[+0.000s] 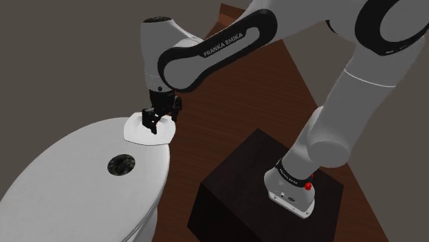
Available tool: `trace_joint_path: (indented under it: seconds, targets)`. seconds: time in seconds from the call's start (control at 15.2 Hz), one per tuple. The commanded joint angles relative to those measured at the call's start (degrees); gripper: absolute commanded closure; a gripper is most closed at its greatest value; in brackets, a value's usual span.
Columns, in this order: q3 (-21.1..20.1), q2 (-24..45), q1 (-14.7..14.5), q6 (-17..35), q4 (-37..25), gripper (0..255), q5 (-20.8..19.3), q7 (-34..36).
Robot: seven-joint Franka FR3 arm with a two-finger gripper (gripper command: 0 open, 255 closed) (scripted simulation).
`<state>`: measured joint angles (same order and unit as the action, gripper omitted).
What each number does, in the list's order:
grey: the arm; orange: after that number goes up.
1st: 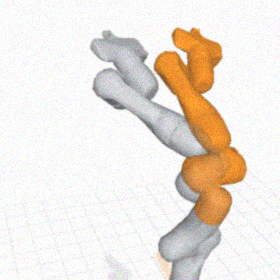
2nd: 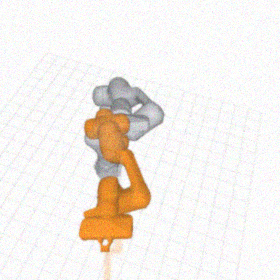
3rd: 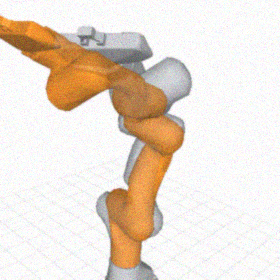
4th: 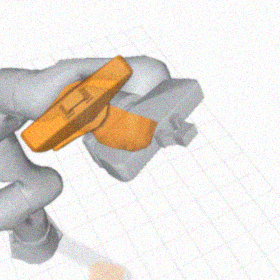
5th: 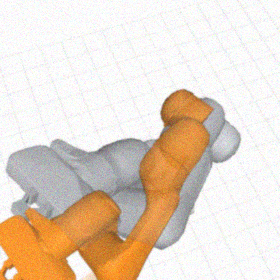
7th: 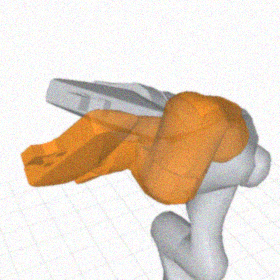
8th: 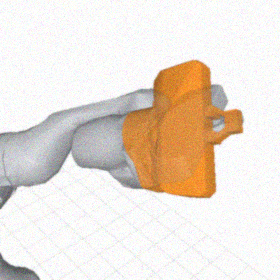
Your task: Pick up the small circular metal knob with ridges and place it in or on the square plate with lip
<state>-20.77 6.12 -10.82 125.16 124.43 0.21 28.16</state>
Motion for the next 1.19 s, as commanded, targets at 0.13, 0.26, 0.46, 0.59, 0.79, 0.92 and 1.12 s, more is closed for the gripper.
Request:
trace_joint_path:
  seconds: [0.13,0.26,0.46,0.59,0.79,0.92,1.12]
  targets:
    - [-0.40,8.95,-2.56,2.26,-6.52,0,-3.78,5.27]
    - [-0.12,13.36,-4.08,2.84,-10.25,0,-5.58,7.44]
    - [0.60,19.97,-6.60,3.14,-16.48,0,-7.96,10.25]
    - [1.20,24.39,-8.38,2.97,-21.08,0,-9.28,11.79]
    - [2.16,31.15,-11.13,2.15,-28.79,0,-10.87,13.63]
    - [2.59,33.71,-12.08,2.29,-31.27,0,-11.38,14.16]
    - [2.94,35.07,-12.35,3.87,-31.04,0,-11.79,14.40]
